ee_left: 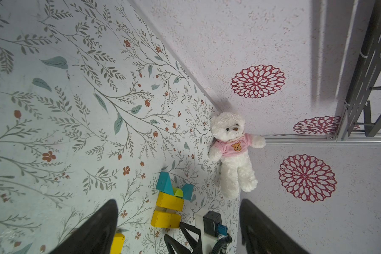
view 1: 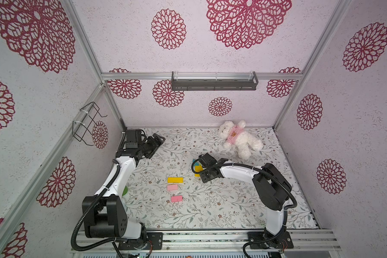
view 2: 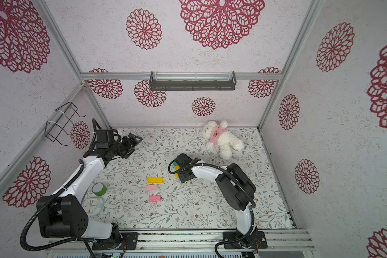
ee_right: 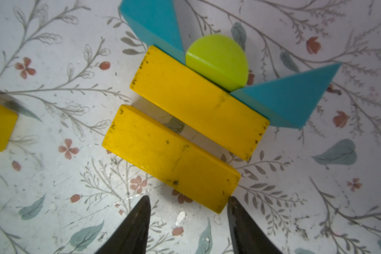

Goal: Assemble a carrot with building blocks
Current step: Assemble the building block at the center of the board, then pick up the building block from the center of the board.

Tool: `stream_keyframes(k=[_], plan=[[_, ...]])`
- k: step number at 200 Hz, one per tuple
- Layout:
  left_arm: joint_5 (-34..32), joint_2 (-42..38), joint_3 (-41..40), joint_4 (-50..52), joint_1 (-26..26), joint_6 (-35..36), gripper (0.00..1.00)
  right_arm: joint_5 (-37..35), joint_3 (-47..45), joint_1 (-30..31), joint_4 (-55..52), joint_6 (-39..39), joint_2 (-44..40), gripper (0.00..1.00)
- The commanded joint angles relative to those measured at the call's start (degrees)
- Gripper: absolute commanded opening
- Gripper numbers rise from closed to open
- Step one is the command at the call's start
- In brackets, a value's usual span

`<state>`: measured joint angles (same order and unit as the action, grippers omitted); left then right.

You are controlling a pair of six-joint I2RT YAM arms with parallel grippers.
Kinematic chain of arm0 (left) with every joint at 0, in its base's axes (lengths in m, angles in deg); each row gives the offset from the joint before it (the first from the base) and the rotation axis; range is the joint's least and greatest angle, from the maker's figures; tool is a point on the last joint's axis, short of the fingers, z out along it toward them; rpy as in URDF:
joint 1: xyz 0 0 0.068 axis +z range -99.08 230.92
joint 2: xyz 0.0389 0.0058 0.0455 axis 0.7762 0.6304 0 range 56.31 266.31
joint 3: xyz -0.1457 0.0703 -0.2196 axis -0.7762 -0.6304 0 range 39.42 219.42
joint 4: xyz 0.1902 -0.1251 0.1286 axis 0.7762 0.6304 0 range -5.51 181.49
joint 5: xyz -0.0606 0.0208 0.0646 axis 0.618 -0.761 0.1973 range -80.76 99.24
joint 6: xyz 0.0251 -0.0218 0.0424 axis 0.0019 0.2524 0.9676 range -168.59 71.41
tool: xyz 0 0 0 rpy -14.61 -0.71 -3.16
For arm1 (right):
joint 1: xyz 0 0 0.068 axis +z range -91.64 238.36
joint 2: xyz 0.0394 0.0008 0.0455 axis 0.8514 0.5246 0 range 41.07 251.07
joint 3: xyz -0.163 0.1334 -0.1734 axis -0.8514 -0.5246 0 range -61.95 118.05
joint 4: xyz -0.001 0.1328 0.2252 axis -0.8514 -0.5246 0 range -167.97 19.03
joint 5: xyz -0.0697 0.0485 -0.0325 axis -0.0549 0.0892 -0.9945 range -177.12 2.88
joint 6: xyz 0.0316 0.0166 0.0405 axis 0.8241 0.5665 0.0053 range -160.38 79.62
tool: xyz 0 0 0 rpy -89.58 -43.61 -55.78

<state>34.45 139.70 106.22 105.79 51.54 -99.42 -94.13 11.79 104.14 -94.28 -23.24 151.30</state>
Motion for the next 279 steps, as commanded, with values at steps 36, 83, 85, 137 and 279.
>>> stream_keyframes(k=[36,83,85,137,279], plan=[[-0.02,-0.03,0.52,-0.65,-0.28,0.03,0.89,-1.45,1.50,-0.28,-0.40,1.27,0.24,0.57],[-0.04,-0.09,0.52,-0.65,-0.27,0.07,0.89,-2.61,1.58,-0.25,-0.73,1.84,-0.29,0.57],[-0.02,-0.15,0.47,-0.65,-0.27,0.04,0.88,-2.63,1.54,-0.16,-0.72,1.84,-0.46,0.57],[-1.45,-1.14,0.48,-0.06,0.36,0.03,0.88,-4.97,4.23,4.73,-2.94,5.24,-7.26,0.71],[-4.12,-4.26,0.42,0.76,4.48,0.95,0.89,8.41,29.88,12.05,-1.34,-10.46,18.32,0.69]])
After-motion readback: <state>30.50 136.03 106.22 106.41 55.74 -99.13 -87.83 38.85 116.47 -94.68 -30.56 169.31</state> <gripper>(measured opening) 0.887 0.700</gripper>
